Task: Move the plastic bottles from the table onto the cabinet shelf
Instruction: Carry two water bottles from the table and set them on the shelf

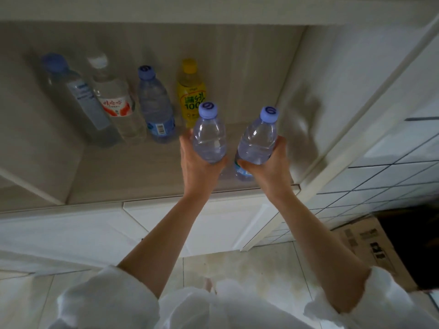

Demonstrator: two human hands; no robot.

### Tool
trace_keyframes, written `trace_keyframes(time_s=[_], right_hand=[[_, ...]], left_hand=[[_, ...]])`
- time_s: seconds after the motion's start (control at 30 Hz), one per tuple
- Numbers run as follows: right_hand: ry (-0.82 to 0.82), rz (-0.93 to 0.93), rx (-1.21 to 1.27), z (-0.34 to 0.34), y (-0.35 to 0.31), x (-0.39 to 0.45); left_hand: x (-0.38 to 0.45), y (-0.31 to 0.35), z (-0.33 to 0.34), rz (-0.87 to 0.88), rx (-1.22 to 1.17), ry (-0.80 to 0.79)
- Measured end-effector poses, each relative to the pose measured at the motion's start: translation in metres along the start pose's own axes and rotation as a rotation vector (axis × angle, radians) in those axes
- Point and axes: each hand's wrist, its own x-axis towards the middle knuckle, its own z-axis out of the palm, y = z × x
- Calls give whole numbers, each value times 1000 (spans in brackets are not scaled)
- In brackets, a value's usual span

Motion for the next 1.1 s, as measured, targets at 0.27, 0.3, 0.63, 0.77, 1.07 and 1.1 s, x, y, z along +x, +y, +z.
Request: trace_keyframes(time_s=[0.27, 0.3, 0.63, 0.77, 1.07, 1.1], right_hand=[[-32, -105, -109, 2, 18, -7], [-41, -101, -103, 2, 21, -9], [-73, -94, -78, 1, 24, 13], [-109, -81, -79, 2, 24, 40], [-68, -11, -202, 21, 45, 101], [-62, -17, -191, 22, 45, 105]], left_hand=[[-4, -8, 3, -13, 37, -89], [-5, -12, 2, 2, 75, -89], [0, -24, 18, -55, 264, 9], [18, -24, 42, -61, 203, -26], [49, -24, 75, -113, 126, -34], [52, -25, 78, -111, 124, -29]])
